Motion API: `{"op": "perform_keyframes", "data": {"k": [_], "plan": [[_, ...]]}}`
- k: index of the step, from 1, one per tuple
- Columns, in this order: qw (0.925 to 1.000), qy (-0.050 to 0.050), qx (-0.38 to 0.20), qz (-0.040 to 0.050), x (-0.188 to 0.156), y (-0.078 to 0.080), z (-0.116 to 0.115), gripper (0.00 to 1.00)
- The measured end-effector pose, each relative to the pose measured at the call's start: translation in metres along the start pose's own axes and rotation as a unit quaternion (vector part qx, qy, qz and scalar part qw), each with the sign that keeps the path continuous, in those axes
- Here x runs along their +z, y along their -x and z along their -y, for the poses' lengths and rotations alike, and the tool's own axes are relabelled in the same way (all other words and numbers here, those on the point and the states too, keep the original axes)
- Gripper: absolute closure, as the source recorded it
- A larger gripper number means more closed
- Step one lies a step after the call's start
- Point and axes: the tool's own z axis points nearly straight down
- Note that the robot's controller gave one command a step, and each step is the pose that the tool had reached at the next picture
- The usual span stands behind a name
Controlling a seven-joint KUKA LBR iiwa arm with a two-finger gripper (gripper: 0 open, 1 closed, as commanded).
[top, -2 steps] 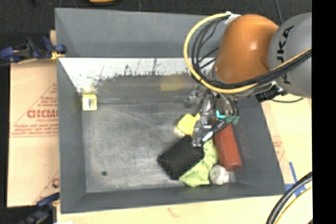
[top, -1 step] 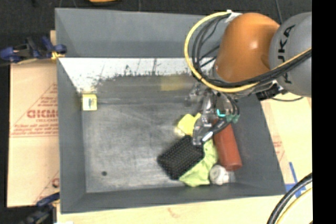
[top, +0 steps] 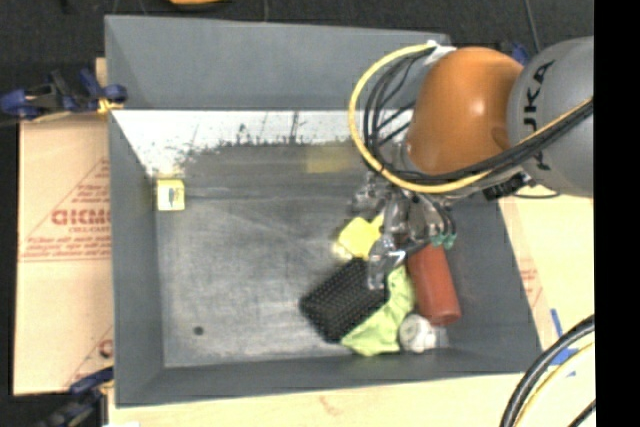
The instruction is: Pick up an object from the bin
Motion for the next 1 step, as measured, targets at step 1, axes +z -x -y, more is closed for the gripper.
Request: {"op": "perform_keyframes", "data": {"k": [1], "plan": [[0.9996,0.001,0.027,-0.0060,0.0251,-0.0143,0.0032,0.00]]}}
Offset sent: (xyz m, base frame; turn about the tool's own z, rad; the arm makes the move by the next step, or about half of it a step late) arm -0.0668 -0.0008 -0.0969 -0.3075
